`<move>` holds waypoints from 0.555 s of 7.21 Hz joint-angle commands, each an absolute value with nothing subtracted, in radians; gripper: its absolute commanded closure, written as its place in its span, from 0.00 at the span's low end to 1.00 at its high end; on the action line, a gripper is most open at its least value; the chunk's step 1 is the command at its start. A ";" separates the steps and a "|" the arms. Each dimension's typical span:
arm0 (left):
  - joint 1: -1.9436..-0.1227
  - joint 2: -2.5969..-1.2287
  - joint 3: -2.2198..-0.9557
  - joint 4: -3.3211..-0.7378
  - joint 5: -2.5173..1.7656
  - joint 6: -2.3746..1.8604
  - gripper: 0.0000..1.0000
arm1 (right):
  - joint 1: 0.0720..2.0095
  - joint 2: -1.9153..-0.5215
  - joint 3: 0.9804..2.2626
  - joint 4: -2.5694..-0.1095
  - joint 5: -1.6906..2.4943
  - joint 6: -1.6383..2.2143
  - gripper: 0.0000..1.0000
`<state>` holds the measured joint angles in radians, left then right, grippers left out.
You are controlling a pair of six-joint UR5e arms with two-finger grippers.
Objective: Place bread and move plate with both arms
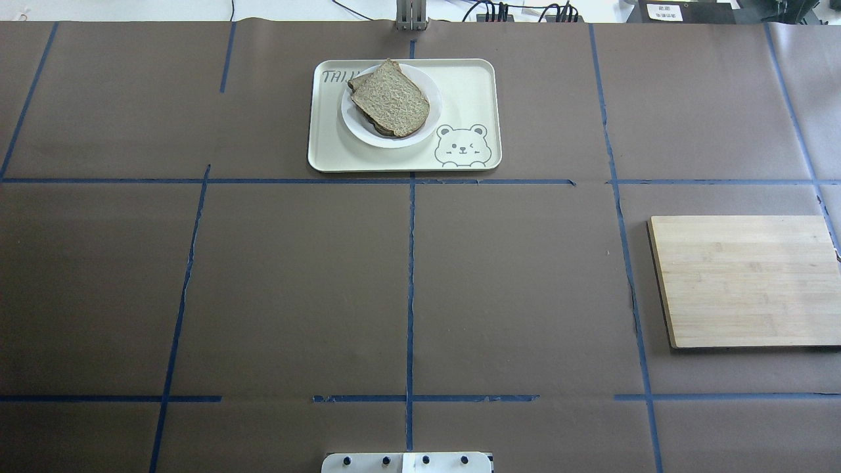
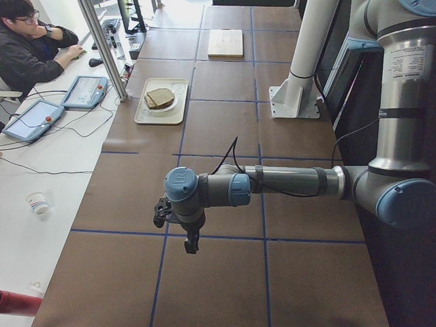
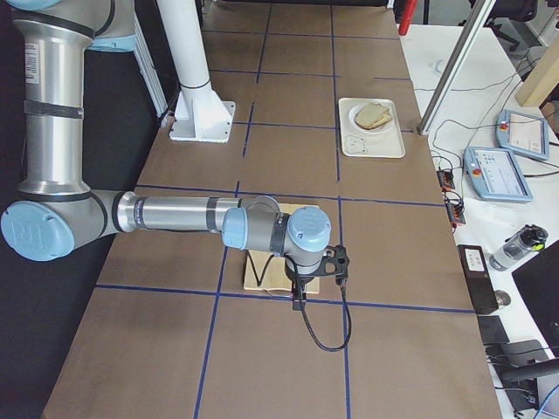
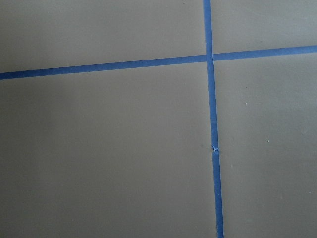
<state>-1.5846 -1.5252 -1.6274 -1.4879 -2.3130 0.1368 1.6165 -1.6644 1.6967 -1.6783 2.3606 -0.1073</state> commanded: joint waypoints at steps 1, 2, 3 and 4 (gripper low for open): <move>-1.585 -1.525 -1.626 -1.488 -2.315 0.135 0.00 | 1.629 -1.667 1.698 -1.678 2.359 -0.112 0.00; -1.585 -1.525 -1.626 -1.488 -2.315 0.135 0.00 | 1.629 -1.667 1.698 -1.678 2.359 -0.110 0.00; -1.585 -1.525 -1.626 -1.488 -2.315 0.135 0.00 | 1.629 -1.666 1.698 -1.680 2.359 -0.107 0.00; -1.585 -1.526 -1.626 -1.488 -2.315 0.135 0.00 | 1.629 -1.666 1.698 -1.680 2.361 -0.107 0.00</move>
